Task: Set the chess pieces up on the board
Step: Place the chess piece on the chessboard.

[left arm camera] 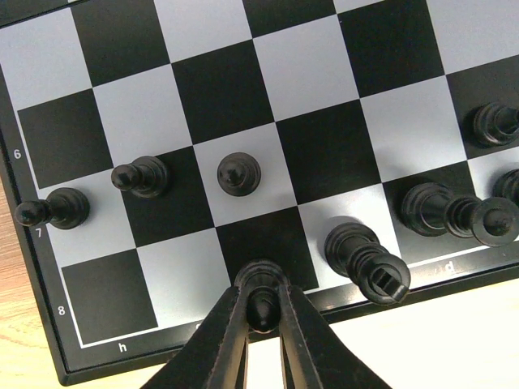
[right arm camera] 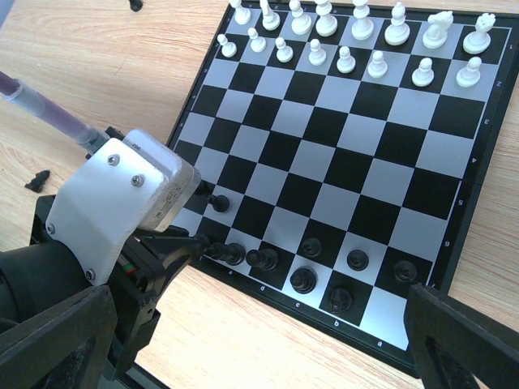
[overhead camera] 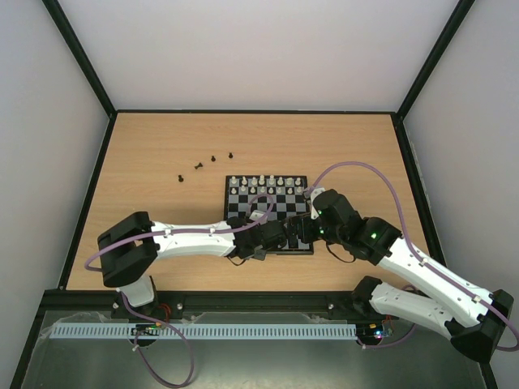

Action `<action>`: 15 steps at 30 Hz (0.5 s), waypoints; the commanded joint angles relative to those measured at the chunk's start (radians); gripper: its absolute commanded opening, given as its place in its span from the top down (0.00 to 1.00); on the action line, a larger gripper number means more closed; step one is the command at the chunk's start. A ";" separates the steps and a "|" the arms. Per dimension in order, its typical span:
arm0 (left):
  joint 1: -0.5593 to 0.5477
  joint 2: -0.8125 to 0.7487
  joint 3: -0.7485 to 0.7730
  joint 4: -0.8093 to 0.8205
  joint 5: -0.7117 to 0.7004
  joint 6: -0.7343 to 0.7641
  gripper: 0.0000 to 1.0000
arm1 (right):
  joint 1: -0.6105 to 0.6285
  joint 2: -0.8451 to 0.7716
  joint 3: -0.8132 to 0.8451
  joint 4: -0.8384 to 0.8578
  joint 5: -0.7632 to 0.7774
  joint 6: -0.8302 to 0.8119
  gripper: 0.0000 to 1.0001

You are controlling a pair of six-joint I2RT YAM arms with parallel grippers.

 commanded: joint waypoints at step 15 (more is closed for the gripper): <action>0.013 0.032 0.001 0.031 -0.026 0.014 0.84 | 0.006 -0.010 0.003 -0.008 -0.031 -0.006 0.02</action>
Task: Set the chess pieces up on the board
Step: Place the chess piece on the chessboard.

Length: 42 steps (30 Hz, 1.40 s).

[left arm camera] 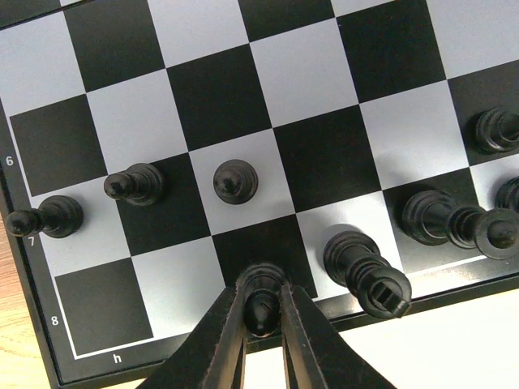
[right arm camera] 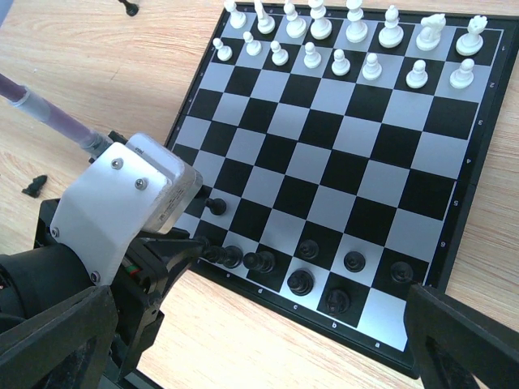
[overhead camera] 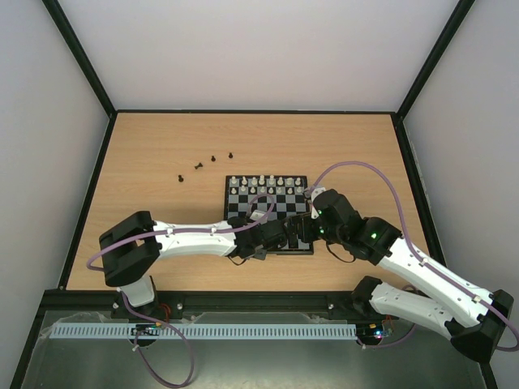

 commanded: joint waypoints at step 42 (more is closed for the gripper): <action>0.027 0.060 0.048 0.064 -0.054 0.041 0.79 | 0.007 -0.022 -0.001 -0.004 -0.041 -0.005 0.02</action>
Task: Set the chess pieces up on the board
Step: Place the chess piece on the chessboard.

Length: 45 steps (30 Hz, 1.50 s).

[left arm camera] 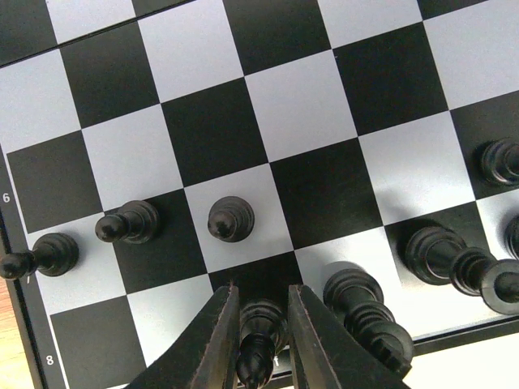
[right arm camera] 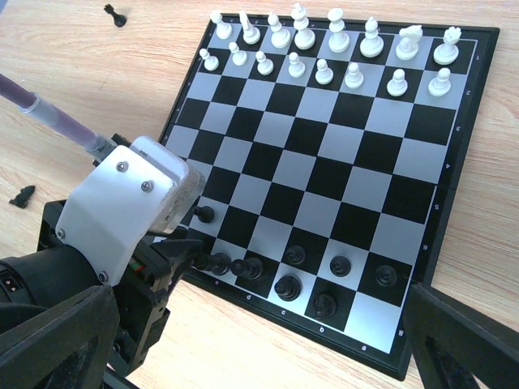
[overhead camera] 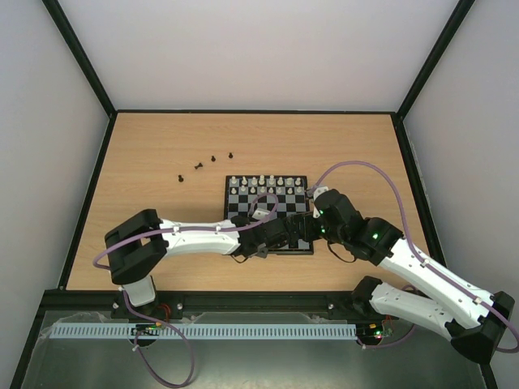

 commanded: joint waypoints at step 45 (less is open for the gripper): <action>0.010 -0.156 0.078 -0.005 -0.115 0.007 0.54 | 0.013 -0.012 -0.002 0.003 -0.063 -0.005 0.02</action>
